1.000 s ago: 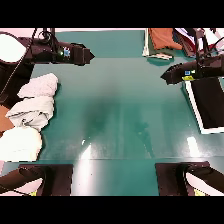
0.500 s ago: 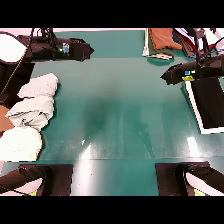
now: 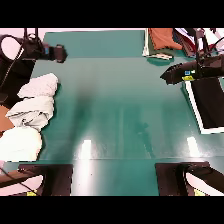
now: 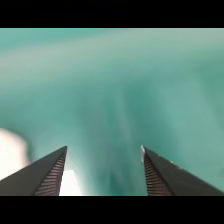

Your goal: Fold the shirts.

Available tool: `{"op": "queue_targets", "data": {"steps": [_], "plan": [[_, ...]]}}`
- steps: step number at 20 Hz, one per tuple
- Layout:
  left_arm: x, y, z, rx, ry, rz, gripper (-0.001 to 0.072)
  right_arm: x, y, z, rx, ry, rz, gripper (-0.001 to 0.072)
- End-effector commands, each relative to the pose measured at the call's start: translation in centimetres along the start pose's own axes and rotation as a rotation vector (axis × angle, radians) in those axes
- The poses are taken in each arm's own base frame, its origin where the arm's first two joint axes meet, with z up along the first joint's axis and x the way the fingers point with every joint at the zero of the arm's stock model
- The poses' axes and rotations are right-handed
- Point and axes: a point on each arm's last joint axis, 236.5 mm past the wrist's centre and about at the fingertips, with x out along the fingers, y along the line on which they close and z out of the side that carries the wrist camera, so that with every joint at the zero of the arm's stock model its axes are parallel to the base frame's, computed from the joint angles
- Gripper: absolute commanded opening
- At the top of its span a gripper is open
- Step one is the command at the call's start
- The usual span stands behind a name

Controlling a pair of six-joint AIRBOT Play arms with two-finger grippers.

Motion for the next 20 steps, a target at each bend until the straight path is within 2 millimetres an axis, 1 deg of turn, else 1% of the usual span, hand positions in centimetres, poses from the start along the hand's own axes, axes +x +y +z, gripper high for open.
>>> {"op": "queue_targets", "data": {"steps": [1, 3, 4, 5, 7, 9, 10, 11, 12, 13, 14, 15, 16, 17, 18, 19, 20], "plan": [[4.2, 9.4, -6.6, -0.108, 0.240, 0.176, 0.0559, -0.1, 0.1, 0.1, 0.006, -0.003, 0.002, 0.0015], [6.8, 12.5, -10.2, -0.160, 0.341, 0.212, 0.0559, -0.1, 0.1, 0.1, 0.006, -0.003, 0.002, 0.0015], [7.9, 13.7, -11.9, -0.181, 0.387, 0.223, 0.0559, -0.1, 0.1, 0.1, 0.006, -0.003, 0.002, 0.0015], [9.1, 14.5, -13.5, -0.197, 0.429, 0.230, 0.0559, -0.1, 0.1, 0.1, 0.006, -0.003, 0.002, 0.0015], [10.8, 15.5, -15.9, -0.218, 0.490, 0.236, 0.0559, -0.1, 0.1, 0.1, 0.006, -0.004, 0.002, 0.0015], [11.7, 15.6, -16.9, -0.218, 0.511, 0.235, 0.0559, -0.1, 0.0, 0.2, 0.006, -0.007, 0.001, 0.0015], [11.8, 15.7, -16.8, -0.218, 0.503, 0.235, 0.0552, 0.0, 0.0, 0.4, 0.006, -0.014, 0.000, 0.0015], [11.9, 15.7, -16.4, -0.216, 0.489, 0.236, 0.0402, 0.1, -0.1, 0.6, 0.007, -0.022, -0.002, 0.0015], [11.7, 15.7, -16.1, -0.214, 0.482, 0.237, 0.0157, 0.0, -0.1, 0.8, 0.007, -0.031, -0.003, 0.0015], [11.6, 15.8, -15.8, -0.212, 0.478, 0.237, 0.0026, 0.0, -0.1, 0.9, 0.007, -0.038, -0.004, 0.0015], [11.3, 15.8, -15.5, -0.212, 0.478, 0.238, 0.0019, 0.0, -0.2, 1.1, 0.007, -0.043, -0.006, 0.0015], [10.8, 15.8, -14.7, -0.213, 0.477, 0.239, 0.0019, 0.0, -0.2, 1.2, 0.007, -0.048, -0.006, 0.0015], [10.2, 15.7, -13.3, -0.211, 0.463, 0.239, 0.0019, -0.2, -0.1, 1.4, 0.005, -0.059, -0.008, 0.0015], [9.0, 15.5, -10.9, -0.201, 0.417, 0.240, 0.0019, -0.6, -0.1, 1.7, 0.002, -0.078, -0.010, 0.0015], [7.4, 15.0, -7.7, -0.168, 0.339, 0.235, 0.0018, -1.3, 0.0, 2.4, -0.002, -0.113, -0.015, 0.0014], [4.9, 14.2, -3.6, -0.125, 0.234, 0.231, 0.0018, -2.3, 0.2, 3.3, -0.010, -0.160, -0.021, 0.0014], [1.6, 12.9, 0.6, -0.079, 0.120, 0.223, 0.0018, -3.5, 0.5, 4.3, -0.020, -0.205, -0.026, 0.0014]]}}
